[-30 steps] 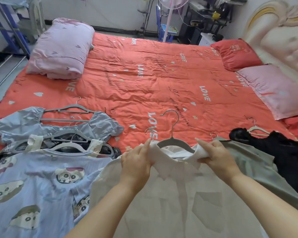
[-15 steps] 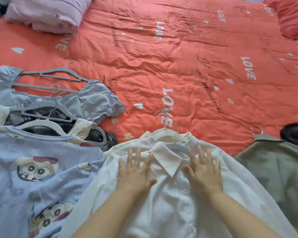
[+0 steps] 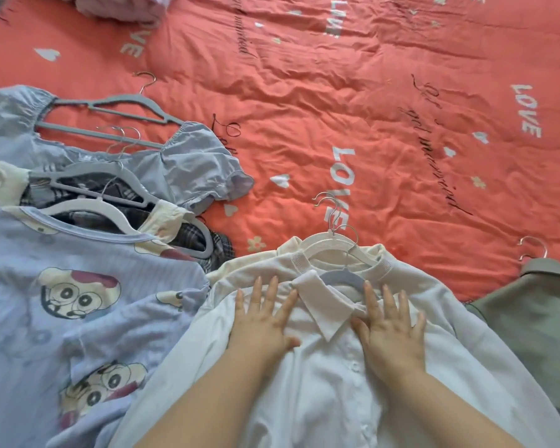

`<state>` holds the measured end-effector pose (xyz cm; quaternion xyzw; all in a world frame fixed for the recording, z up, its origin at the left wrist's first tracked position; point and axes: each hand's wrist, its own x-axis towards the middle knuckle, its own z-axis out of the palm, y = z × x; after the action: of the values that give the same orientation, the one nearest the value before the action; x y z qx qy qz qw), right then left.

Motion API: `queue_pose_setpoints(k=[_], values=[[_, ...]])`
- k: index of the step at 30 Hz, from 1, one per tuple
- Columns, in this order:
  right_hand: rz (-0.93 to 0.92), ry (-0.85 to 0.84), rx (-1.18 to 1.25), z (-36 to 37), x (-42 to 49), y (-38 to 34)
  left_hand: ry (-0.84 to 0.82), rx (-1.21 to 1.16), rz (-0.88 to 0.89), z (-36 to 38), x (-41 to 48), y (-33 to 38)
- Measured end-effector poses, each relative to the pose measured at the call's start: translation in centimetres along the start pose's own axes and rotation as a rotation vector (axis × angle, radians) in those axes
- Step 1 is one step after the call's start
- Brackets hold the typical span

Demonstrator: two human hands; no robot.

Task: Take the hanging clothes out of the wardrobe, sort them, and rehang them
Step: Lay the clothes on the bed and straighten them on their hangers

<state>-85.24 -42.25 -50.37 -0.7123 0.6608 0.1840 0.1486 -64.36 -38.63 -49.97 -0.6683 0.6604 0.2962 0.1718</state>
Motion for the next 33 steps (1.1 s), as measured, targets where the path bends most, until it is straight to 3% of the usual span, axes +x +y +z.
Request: queue_pose_setpoints(k=[3,5,7,9,11,14,23,27,33], values=[[0.003,-0.061,0.003,-1.9,-0.7,-0.1,0.009,-0.016,-0.010,-2.2,-1.2,0.1],[0.010,-0.061,0.012,-3.6,-1.4,-0.5,0.117,-0.072,-0.014,-3.8,-3.0,-0.2],[-0.021,0.006,0.042,-4.6,-2.2,-1.5,0.314,-0.080,0.010,-4.7,-5.3,-1.4],[-0.103,0.147,0.161,-5.3,-3.3,-3.4,0.407,-0.085,0.006,-4.9,-7.3,-3.4],[-0.216,0.263,0.210,-5.4,-4.2,-5.5,0.412,-0.063,-0.033,-5.2,-9.1,-5.7],[-0.363,0.251,0.177,-5.5,-5.6,-10.2,0.370,-0.199,-0.061,-5.8,-11.4,-9.2],[-0.629,0.267,0.195,-6.9,-5.7,-28.5,0.386,-0.136,-0.260,-7.2,-15.5,-22.3],[-0.635,0.236,0.120,-8.4,-3.3,-35.1,0.383,-0.143,-0.272,-7.2,-15.9,-27.4],[-0.490,0.234,0.132,-8.8,1.6,-40.8,0.408,-0.203,-0.274,-6.3,-14.7,-32.3]])
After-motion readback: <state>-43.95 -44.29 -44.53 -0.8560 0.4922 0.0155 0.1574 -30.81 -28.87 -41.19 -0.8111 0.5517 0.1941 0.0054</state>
